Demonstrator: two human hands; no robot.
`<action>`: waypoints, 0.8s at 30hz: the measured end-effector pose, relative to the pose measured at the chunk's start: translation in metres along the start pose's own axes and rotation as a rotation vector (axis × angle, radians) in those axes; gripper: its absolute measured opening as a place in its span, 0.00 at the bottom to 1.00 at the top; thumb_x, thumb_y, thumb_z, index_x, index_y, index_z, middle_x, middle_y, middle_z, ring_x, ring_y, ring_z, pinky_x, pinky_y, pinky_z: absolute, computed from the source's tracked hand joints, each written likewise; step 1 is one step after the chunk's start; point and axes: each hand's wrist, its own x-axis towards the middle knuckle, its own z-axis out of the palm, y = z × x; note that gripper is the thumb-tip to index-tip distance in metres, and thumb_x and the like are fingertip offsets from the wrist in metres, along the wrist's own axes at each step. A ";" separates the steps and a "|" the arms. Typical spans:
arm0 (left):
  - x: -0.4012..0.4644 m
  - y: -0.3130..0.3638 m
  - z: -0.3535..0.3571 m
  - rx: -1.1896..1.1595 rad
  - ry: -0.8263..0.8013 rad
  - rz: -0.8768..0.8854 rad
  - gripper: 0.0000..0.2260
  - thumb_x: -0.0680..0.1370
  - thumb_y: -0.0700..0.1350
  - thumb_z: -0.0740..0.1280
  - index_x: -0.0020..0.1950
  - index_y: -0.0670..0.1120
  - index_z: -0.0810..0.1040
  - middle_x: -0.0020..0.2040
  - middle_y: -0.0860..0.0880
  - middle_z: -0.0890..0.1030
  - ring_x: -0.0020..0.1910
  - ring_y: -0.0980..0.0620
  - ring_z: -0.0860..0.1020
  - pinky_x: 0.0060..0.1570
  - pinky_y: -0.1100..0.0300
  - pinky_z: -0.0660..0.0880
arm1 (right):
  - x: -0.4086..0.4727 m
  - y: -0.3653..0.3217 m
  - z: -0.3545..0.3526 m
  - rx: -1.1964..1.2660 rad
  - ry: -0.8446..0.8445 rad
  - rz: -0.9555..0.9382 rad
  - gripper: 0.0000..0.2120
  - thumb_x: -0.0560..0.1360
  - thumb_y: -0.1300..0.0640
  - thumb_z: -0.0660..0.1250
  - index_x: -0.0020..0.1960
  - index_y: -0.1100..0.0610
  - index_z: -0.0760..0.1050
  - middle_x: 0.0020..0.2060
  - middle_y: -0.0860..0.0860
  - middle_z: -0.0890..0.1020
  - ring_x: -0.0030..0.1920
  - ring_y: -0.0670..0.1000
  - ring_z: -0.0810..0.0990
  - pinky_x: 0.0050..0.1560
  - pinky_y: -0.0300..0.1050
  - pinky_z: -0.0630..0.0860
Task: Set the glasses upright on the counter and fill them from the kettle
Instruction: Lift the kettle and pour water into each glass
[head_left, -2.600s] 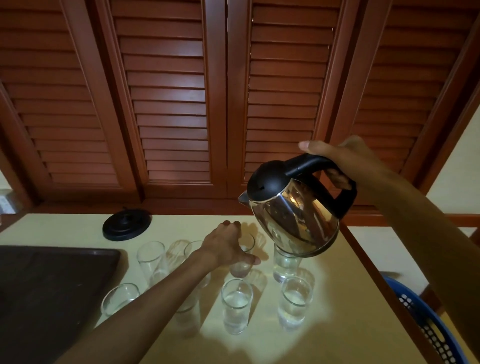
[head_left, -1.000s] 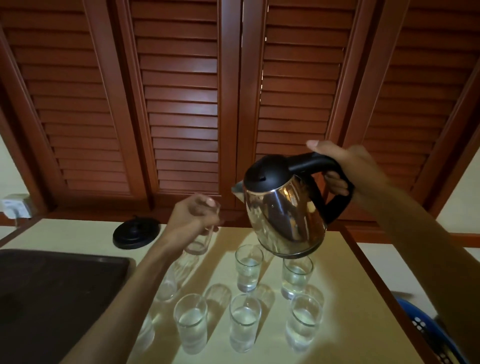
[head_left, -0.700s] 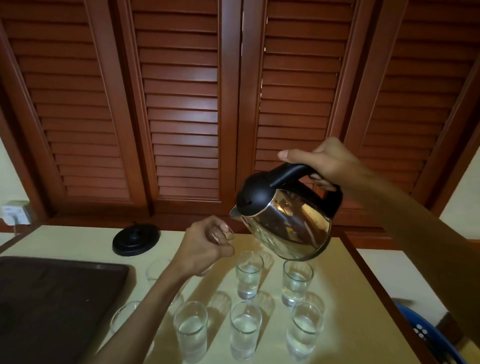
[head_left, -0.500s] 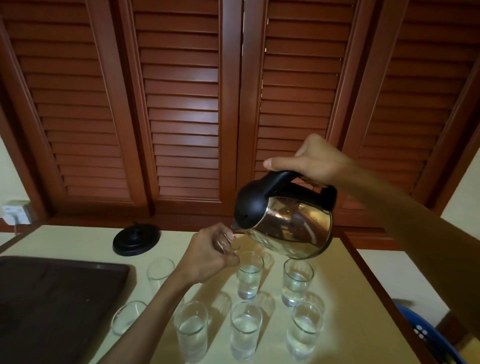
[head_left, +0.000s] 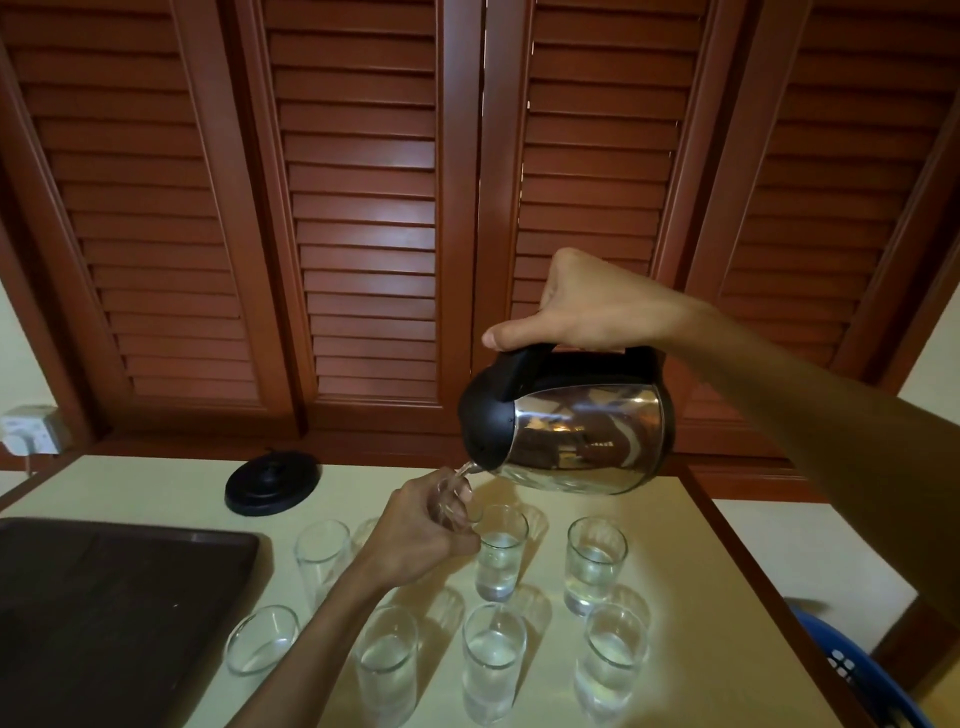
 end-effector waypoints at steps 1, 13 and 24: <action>0.000 -0.001 0.000 -0.010 0.001 -0.002 0.16 0.60 0.35 0.75 0.46 0.44 0.80 0.34 0.53 0.81 0.34 0.54 0.78 0.40 0.57 0.75 | 0.000 -0.002 -0.002 -0.006 0.000 -0.001 0.26 0.71 0.38 0.76 0.26 0.54 0.72 0.16 0.44 0.69 0.18 0.44 0.67 0.24 0.39 0.64; 0.005 -0.011 -0.010 -0.080 0.012 0.000 0.15 0.62 0.29 0.75 0.43 0.44 0.80 0.35 0.47 0.80 0.35 0.53 0.77 0.39 0.63 0.75 | -0.002 -0.012 -0.017 -0.068 0.033 0.004 0.27 0.70 0.37 0.76 0.26 0.53 0.70 0.16 0.43 0.67 0.17 0.43 0.65 0.27 0.42 0.64; 0.004 -0.017 -0.008 -0.051 -0.049 -0.009 0.14 0.61 0.34 0.74 0.43 0.46 0.80 0.35 0.51 0.80 0.36 0.53 0.77 0.41 0.58 0.75 | -0.004 -0.015 -0.028 -0.107 0.022 0.008 0.27 0.70 0.37 0.75 0.27 0.54 0.71 0.16 0.45 0.67 0.16 0.43 0.66 0.25 0.40 0.64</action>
